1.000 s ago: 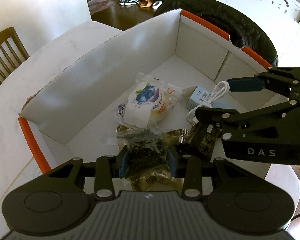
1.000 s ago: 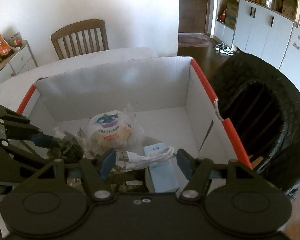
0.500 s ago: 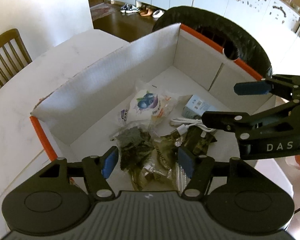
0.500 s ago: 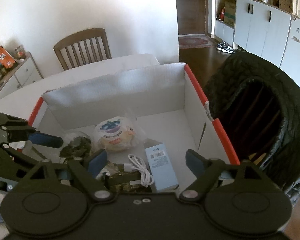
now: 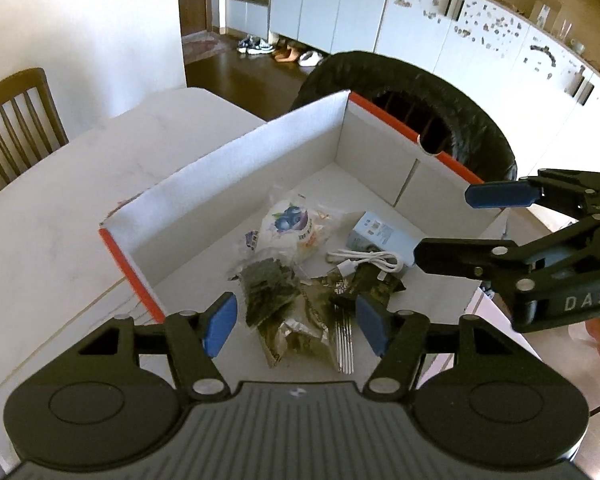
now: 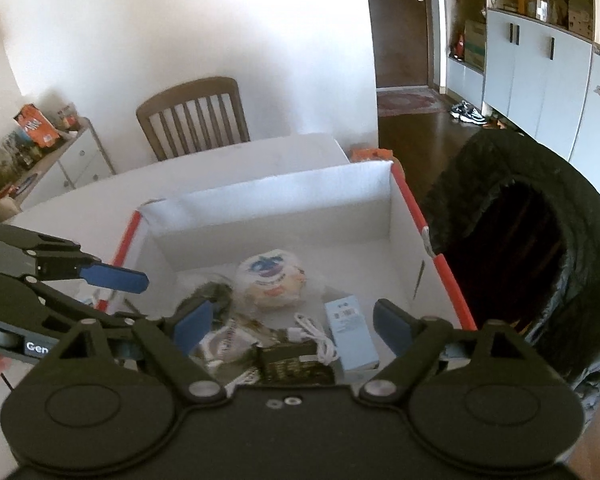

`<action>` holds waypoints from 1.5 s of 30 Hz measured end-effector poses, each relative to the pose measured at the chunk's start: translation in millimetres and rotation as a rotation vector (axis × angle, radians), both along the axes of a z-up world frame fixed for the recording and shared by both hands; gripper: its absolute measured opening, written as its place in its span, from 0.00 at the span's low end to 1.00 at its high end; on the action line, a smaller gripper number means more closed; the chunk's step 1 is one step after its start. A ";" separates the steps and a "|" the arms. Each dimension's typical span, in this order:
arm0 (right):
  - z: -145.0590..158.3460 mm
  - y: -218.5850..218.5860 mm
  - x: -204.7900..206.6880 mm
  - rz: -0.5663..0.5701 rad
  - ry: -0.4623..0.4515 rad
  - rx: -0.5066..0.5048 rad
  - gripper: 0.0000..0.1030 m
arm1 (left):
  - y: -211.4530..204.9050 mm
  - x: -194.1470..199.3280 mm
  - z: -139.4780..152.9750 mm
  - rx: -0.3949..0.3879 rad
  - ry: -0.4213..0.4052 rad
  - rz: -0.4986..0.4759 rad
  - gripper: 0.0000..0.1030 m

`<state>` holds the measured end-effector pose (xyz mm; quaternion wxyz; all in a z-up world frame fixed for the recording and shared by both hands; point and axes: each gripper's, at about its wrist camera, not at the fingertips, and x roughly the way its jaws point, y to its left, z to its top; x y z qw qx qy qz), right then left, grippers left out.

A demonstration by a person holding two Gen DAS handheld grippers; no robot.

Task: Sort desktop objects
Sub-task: 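Open right tool to drop the cable while left tool releases the tea bag in the box, then withdraw both tools from the shoebox back over the table items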

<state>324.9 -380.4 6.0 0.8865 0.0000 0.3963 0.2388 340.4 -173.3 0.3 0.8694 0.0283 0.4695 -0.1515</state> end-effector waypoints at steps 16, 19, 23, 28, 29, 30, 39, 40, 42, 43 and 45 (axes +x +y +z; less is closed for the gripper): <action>31.4 20.6 -45.7 0.035 -0.071 0.021 0.95 | 41.7 -47.9 30.7 -0.058 -0.111 0.033 0.69; 36.7 29.7 -58.8 0.055 -0.096 0.025 0.97 | 53.8 -59.8 35.2 -0.059 -0.131 0.045 0.73; 40.3 45.9 -75.7 0.080 -0.125 0.016 0.97 | 69.7 -75.2 38.1 -0.051 -0.149 0.058 0.79; 38.5 65.2 -97.8 0.090 -0.135 0.012 0.98 | 88.6 -93.4 37.4 -0.050 -0.163 0.073 0.82; 38.3 68.8 -102.3 0.090 -0.137 0.013 0.98 | 92.7 -97.5 36.7 -0.047 -0.166 0.076 0.82; 38.0 72.9 -107.3 0.091 -0.139 0.015 0.98 | 96.7 -101.2 35.8 -0.043 -0.167 0.078 0.82; 29.6 109.9 -146.6 0.089 -0.132 0.020 0.98 | 137.9 -129.8 33.0 -0.038 -0.184 0.116 0.95; 28.4 114.7 -150.8 0.088 -0.135 0.018 0.98 | 143.3 -132.6 33.1 -0.037 -0.188 0.123 0.95; 25.8 123.8 -158.8 0.085 -0.138 0.013 0.98 | 153.8 -137.5 32.7 -0.040 -0.191 0.141 0.96; 23.8 128.9 -162.9 0.086 -0.137 0.011 0.98 | 159.9 -139.7 32.3 -0.040 -0.192 0.151 0.96; 19.9 138.9 -171.8 0.081 -0.145 0.001 0.98 | 171.4 -144.8 30.9 -0.036 -0.194 0.166 0.98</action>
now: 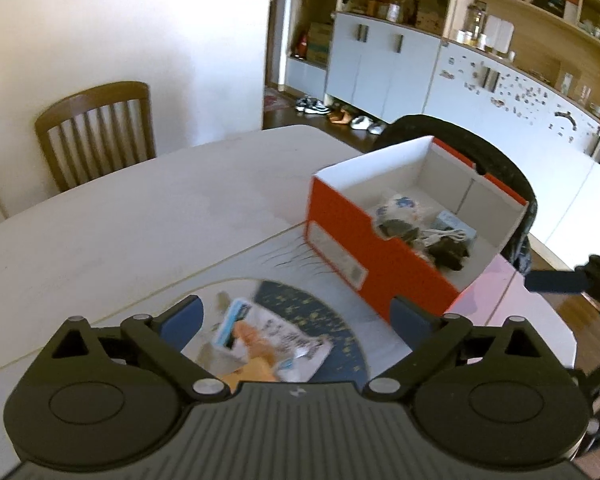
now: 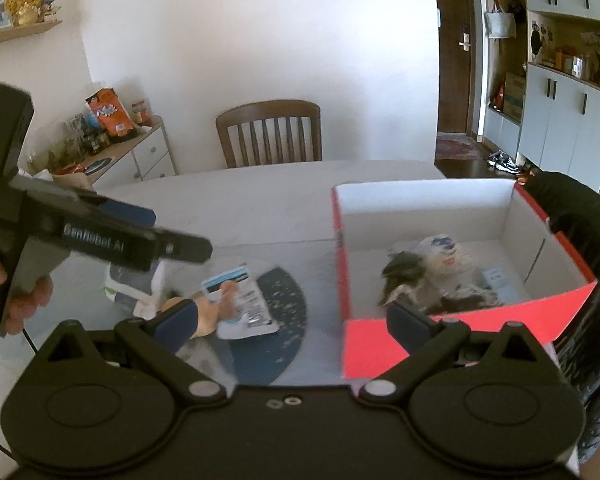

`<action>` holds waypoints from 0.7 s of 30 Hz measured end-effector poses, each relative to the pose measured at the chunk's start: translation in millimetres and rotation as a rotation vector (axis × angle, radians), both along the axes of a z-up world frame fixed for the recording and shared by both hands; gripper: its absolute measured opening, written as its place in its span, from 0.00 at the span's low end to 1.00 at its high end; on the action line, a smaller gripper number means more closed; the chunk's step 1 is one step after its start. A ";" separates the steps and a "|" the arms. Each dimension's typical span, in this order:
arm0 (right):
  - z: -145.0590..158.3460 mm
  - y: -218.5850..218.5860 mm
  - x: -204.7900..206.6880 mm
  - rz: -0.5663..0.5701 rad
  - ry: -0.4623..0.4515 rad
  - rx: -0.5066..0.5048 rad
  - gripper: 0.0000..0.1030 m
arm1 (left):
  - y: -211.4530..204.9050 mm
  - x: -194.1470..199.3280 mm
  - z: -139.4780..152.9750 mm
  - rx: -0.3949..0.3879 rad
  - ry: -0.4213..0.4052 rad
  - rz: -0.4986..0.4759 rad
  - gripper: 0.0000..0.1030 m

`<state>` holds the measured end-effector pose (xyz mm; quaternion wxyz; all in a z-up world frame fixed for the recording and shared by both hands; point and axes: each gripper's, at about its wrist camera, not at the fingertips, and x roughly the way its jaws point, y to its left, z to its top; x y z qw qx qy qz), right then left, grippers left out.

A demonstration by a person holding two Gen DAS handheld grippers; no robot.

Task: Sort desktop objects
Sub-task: 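Withdraw both tools from the shoebox back over the table items, then grasp the white grey-label pack with left tool while right tool grips the blue-wrapped bar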

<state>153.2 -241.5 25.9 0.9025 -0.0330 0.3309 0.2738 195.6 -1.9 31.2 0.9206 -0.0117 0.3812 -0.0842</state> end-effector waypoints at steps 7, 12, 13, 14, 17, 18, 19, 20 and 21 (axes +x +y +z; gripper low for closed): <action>-17.2 34.2 -30.0 -0.089 -0.016 -0.039 0.98 | 40.5 -13.1 -6.1 0.025 -0.011 0.087 0.98; -29.6 53.3 -42.3 -0.128 -0.008 -0.062 0.98 | 62.7 -18.0 -14.6 0.040 -0.012 0.122 0.98; -33.2 57.1 -44.6 -0.137 -0.001 -0.068 0.98 | 66.6 -19.0 -16.8 0.046 -0.013 0.129 0.98; -35.9 59.7 -46.1 -0.146 0.006 -0.066 0.98 | 70.6 -20.0 -19.0 0.049 -0.014 0.138 0.98; -43.1 69.4 -51.1 -0.170 0.015 -0.079 0.98 | 81.9 -23.0 -25.9 0.060 -0.016 0.167 0.99; -45.6 72.2 -52.2 -0.173 0.020 -0.081 0.98 | 85.2 -23.5 -28.1 0.062 -0.012 0.174 0.99; -48.2 75.6 -53.6 -0.178 0.022 -0.086 0.98 | 88.7 -23.9 -31.0 0.065 -0.009 0.182 0.99; -50.6 79.1 -54.9 -0.183 0.023 -0.092 0.98 | 92.4 -24.4 -33.7 0.070 -0.007 0.189 0.99; -52.4 82.6 -56.2 -0.184 0.026 -0.095 0.98 | 95.5 -24.7 -36.3 0.075 -0.006 0.194 0.99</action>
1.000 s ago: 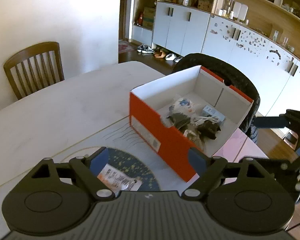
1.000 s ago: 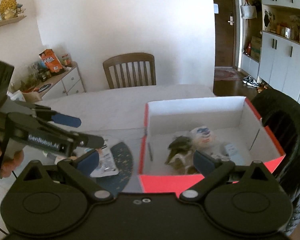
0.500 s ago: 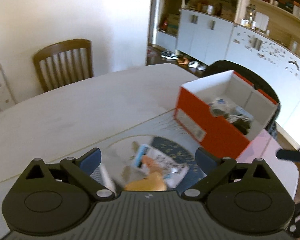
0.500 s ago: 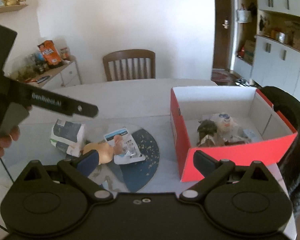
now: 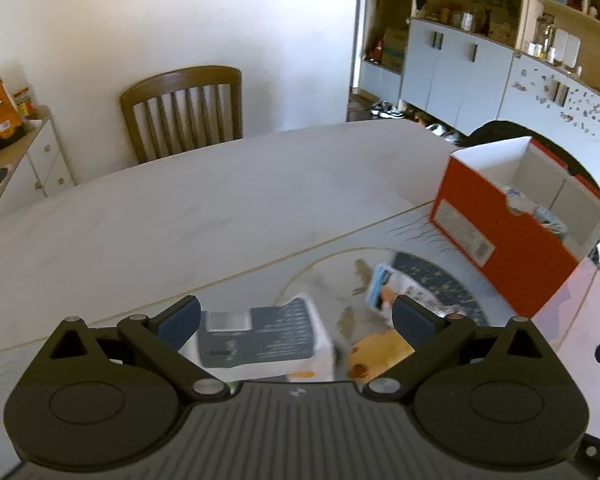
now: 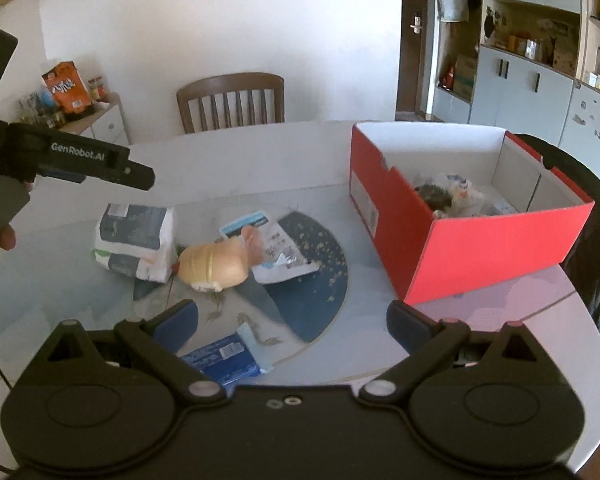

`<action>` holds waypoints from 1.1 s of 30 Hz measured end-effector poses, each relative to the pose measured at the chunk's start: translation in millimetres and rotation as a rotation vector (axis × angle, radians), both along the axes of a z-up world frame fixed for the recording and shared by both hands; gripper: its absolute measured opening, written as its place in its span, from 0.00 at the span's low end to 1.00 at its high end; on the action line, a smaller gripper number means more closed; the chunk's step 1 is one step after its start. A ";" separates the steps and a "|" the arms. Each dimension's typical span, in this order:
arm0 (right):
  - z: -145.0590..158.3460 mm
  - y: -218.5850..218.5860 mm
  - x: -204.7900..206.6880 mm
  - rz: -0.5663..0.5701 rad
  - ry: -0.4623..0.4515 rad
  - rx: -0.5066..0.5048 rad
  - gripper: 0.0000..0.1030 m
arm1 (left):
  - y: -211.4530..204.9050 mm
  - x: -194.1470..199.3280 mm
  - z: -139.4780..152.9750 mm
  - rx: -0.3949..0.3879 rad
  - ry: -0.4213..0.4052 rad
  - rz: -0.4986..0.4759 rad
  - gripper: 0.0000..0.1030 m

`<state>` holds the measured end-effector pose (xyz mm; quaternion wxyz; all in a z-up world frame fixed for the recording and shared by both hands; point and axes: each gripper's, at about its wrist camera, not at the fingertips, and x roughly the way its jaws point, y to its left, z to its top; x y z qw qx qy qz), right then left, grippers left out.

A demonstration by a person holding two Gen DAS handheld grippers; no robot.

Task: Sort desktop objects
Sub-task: 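Grasp the white grey-label pack with left tool while right tool grips the blue-wrapped bar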

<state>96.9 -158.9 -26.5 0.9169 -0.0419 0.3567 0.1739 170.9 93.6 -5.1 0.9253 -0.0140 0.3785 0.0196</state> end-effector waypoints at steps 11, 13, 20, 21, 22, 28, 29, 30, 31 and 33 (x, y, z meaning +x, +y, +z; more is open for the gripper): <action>-26.8 34.9 -2.5 -0.021 0.053 -0.034 0.98 | 22.5 8.7 -33.3 -0.003 0.052 0.040 0.99; -31.8 39.9 -0.7 -0.028 0.063 -0.045 0.98 | 25.4 10.9 -38.5 -0.006 0.055 0.045 0.99; -50.0 59.7 8.1 -0.033 0.106 -0.082 0.98 | 27.9 17.3 -51.6 0.009 0.045 0.043 1.00; -51.7 61.2 9.9 -0.043 0.110 -0.080 0.97 | 28.2 18.7 -53.1 0.011 0.045 0.045 1.00; -53.0 62.5 11.9 -0.057 0.111 -0.080 0.97 | 29.2 21.0 -53.7 0.014 0.044 0.048 1.00; -66.8 69.4 25.3 -0.122 0.148 -0.103 0.94 | 30.8 26.9 -62.8 0.016 0.052 0.039 1.00; -68.8 69.8 26.6 -0.129 0.153 -0.108 0.93 | 31.2 27.9 -64.5 0.018 0.054 0.041 1.00; -70.4 70.2 27.3 -0.134 0.157 -0.111 0.92 | 31.1 28.8 -65.8 0.016 0.057 0.039 1.00; -71.3 70.4 28.0 -0.136 0.161 -0.111 0.92 | 31.3 30.1 -67.6 0.013 0.061 0.036 1.00; -72.7 71.2 29.4 -0.134 0.168 -0.114 0.92 | 31.4 32.1 -70.9 0.008 0.068 0.032 1.00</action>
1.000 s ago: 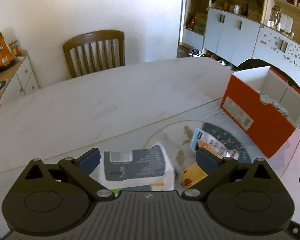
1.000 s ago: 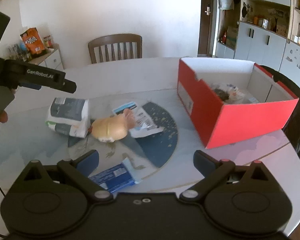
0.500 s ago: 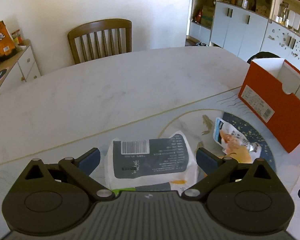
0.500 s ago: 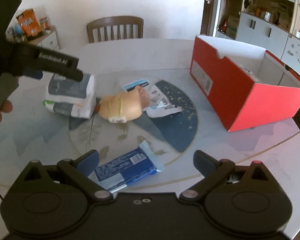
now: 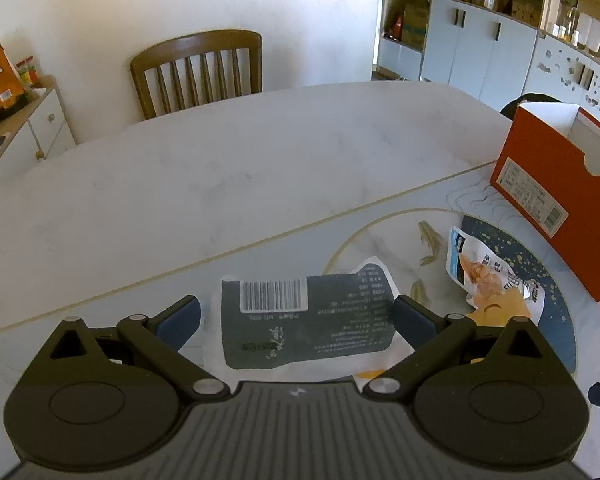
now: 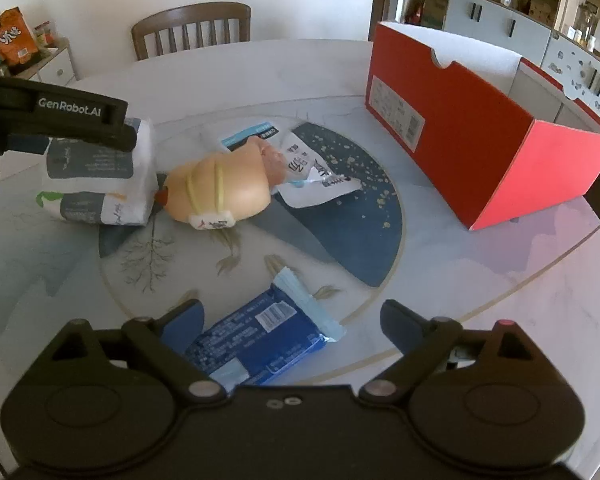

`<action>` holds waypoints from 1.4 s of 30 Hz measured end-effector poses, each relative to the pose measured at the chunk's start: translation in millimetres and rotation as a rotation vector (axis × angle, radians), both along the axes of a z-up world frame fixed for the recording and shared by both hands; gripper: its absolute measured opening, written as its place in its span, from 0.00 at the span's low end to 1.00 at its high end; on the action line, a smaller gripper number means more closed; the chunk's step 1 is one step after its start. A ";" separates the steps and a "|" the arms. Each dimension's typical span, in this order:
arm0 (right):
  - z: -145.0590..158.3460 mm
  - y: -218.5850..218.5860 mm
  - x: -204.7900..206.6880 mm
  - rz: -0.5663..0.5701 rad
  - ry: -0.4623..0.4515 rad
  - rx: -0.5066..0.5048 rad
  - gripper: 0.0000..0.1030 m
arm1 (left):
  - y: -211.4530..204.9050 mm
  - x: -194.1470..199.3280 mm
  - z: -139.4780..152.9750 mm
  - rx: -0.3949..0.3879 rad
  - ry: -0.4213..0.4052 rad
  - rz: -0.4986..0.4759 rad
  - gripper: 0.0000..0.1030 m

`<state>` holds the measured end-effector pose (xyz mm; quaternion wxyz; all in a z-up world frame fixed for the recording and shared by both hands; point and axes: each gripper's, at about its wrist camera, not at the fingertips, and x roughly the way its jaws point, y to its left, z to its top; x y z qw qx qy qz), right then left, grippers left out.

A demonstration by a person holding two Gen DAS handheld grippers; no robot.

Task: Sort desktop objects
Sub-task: 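Grasp the white grey-label pack with left tool while right tool grips the blue-wrapped bar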

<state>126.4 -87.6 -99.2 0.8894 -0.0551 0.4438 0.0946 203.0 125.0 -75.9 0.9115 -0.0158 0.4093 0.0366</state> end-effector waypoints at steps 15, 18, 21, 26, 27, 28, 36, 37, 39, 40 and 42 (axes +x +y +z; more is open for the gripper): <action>-4.0 -15.9 -6.0 0.041 0.042 0.016 0.88 | 5.4 4.4 -25.1 -0.051 0.086 -0.005 1.00; -3.5 -18.0 -7.3 0.050 0.037 0.015 0.87 | 8.0 5.5 -29.5 -0.079 0.105 0.000 1.00; -3.0 -19.5 -7.6 0.055 0.035 0.018 0.86 | 10.5 6.9 -31.2 -0.101 0.112 0.003 1.00; -1.4 -20.8 -8.4 0.072 0.026 0.020 0.79 | 10.6 6.3 -31.1 -0.104 0.105 -0.001 0.99; -0.8 -20.8 -8.7 0.074 0.025 0.020 0.77 | 10.2 6.4 -31.0 -0.105 0.105 -0.002 0.98; -0.2 -21.0 -8.7 0.076 0.024 0.021 0.74 | 10.6 6.1 -31.2 -0.106 0.105 -0.003 0.98; 4.4 -25.5 -9.2 0.081 0.015 0.027 0.53 | 12.9 0.8 -25.3 -0.164 0.083 -0.023 0.64; 4.9 -26.7 -8.9 0.080 0.016 0.029 0.50 | 14.1 0.1 -24.5 -0.176 0.083 -0.023 0.60; 5.7 -29.6 -8.0 0.080 0.018 0.033 0.45 | 15.8 -1.7 -22.5 -0.198 0.079 -0.024 0.49; 6.0 -31.3 -7.8 0.080 0.019 0.035 0.42 | 15.3 -2.9 -21.5 -0.205 0.077 -0.027 0.47; 6.7 -34.7 -7.2 0.082 0.022 0.041 0.38 | 14.9 -4.6 -19.6 -0.215 0.075 -0.032 0.40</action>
